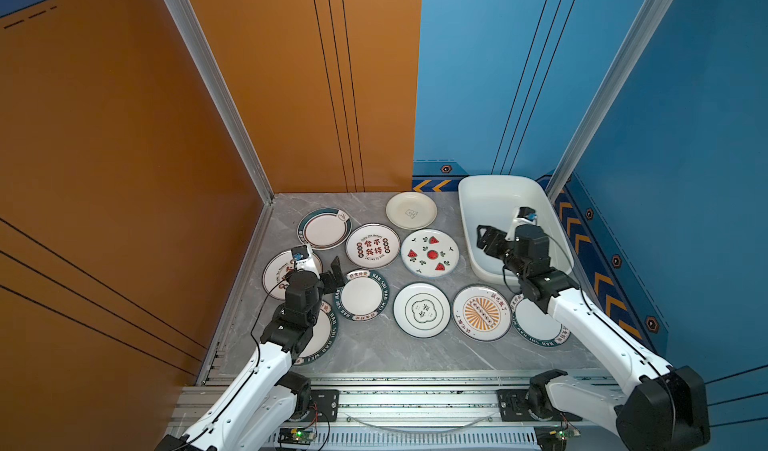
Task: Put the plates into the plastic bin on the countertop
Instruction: 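Reach right gripper to green-rimmed plate edge and grasp it while left arm advances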
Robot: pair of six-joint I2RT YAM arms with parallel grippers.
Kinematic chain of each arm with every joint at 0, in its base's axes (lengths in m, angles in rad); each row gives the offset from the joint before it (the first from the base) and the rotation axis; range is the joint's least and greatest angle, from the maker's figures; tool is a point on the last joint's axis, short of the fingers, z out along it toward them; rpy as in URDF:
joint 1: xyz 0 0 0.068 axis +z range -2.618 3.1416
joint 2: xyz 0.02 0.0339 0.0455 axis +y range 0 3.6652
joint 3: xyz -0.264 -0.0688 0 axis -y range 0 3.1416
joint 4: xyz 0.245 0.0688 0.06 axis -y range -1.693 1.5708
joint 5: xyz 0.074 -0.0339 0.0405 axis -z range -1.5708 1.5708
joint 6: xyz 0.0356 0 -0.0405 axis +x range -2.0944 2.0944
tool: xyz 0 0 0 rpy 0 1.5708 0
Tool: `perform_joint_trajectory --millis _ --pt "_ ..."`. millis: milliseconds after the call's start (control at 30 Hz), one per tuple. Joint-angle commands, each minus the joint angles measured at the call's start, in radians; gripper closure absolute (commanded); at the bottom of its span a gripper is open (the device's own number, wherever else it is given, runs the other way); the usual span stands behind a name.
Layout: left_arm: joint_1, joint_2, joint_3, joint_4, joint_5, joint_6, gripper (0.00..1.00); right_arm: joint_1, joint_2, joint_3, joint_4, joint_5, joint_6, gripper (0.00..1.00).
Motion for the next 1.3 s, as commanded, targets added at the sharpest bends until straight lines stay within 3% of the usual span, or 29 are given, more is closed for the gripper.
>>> perform_joint_trajectory --millis 0,233,333,433,700,1267 --pt "0.001 0.007 0.02 -0.058 -0.013 -0.038 0.02 0.153 0.146 0.097 -0.075 -0.077 0.131 0.24" --pt "0.011 -0.006 0.007 -0.088 0.002 -0.065 0.02 0.255 0.664 0.549 -0.217 -0.391 0.053 0.5" --pt "0.025 -0.028 0.011 -0.117 0.018 -0.071 0.02 0.264 0.84 0.735 -0.338 -0.457 -0.019 0.55" --pt "0.036 -0.051 0.015 -0.152 0.032 -0.081 0.02 0.273 0.959 0.858 -0.437 -0.473 -0.084 0.51" --pt "0.048 -0.05 0.017 -0.169 0.034 -0.081 0.02 0.283 1.018 0.854 -0.479 -0.47 -0.112 0.47" --pt "0.078 -0.023 0.024 -0.165 0.069 -0.094 0.02 0.343 0.991 0.695 -0.358 -0.591 -0.096 0.58"
